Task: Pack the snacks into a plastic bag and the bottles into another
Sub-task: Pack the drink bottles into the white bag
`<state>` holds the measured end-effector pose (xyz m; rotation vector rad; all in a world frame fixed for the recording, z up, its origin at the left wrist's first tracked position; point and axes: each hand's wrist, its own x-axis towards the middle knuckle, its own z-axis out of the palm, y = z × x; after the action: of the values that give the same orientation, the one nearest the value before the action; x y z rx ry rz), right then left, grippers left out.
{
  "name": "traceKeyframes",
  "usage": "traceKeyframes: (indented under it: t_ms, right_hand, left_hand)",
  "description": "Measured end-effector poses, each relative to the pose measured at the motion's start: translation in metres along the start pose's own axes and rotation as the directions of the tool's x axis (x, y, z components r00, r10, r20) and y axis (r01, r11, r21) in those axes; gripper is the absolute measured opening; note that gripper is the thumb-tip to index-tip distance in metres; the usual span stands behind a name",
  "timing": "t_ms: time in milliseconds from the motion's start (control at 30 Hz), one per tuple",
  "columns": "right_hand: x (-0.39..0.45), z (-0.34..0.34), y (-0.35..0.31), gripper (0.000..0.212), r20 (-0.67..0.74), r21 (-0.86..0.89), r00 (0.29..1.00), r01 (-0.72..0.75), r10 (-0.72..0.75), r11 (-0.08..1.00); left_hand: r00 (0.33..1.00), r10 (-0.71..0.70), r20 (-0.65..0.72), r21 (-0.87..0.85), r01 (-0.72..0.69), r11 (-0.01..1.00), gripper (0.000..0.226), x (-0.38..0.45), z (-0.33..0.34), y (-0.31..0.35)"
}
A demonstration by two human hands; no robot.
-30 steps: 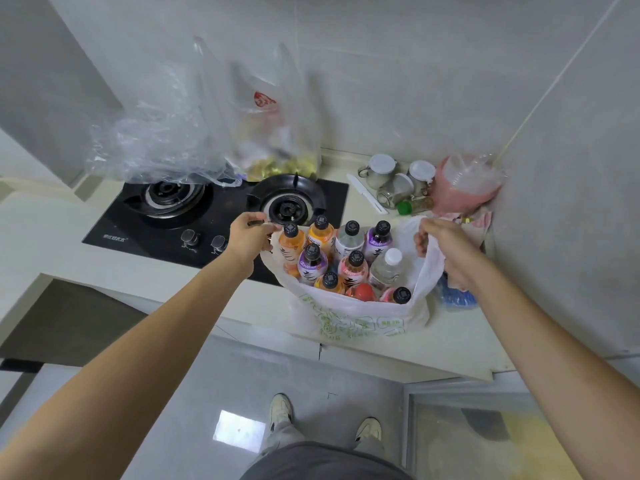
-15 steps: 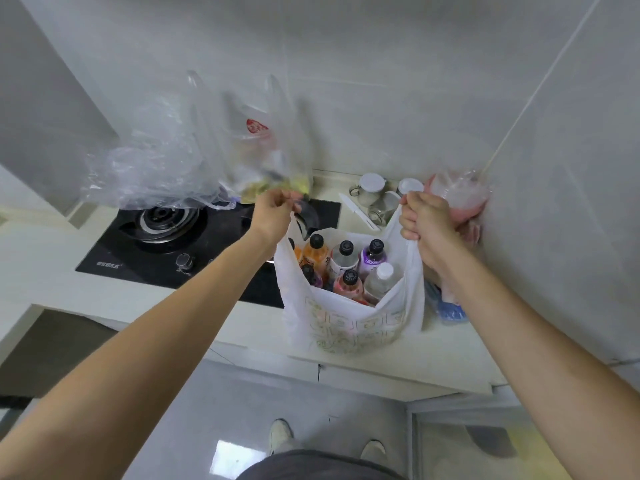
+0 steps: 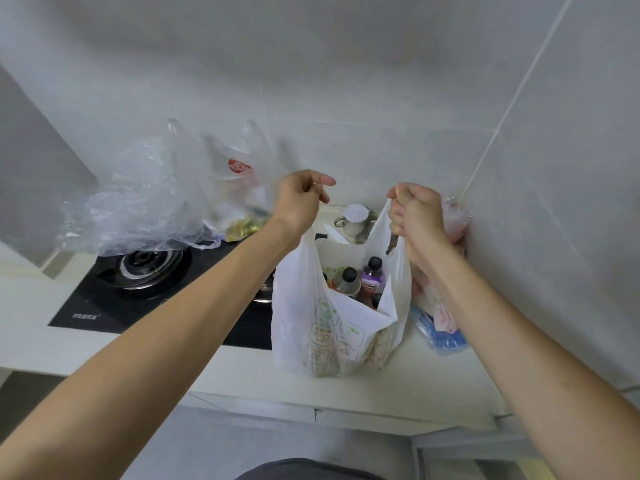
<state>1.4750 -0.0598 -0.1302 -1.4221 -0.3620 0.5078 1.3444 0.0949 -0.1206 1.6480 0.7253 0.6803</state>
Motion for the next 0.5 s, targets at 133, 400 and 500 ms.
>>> traceKeyframes:
  t_ms: [133, 400, 500]
  right_hand:
    - [0.012, -0.006, -0.003, 0.033, -0.047, 0.005, 0.999, 0.018, -0.017, 1.000]
    - [0.036, -0.025, -0.019, 0.034, -0.151, 0.002, 0.987, 0.052, -0.051, 0.999]
    - [0.051, -0.033, -0.025, 0.033, -0.176, -0.032, 0.983, 0.055, -0.060, 0.998]
  left_hand:
    - [1.000, 0.009, 0.023, -0.049, -0.008, 0.999, 0.035, 0.012, 0.014, 0.013]
    - [0.995, 0.028, 0.091, -0.032, -0.025, 0.999, 0.037, 0.040, 0.037, 0.032]
    - [0.993, 0.029, 0.114, -0.053, -0.023, 0.998, 0.038, 0.054, 0.049, 0.037]
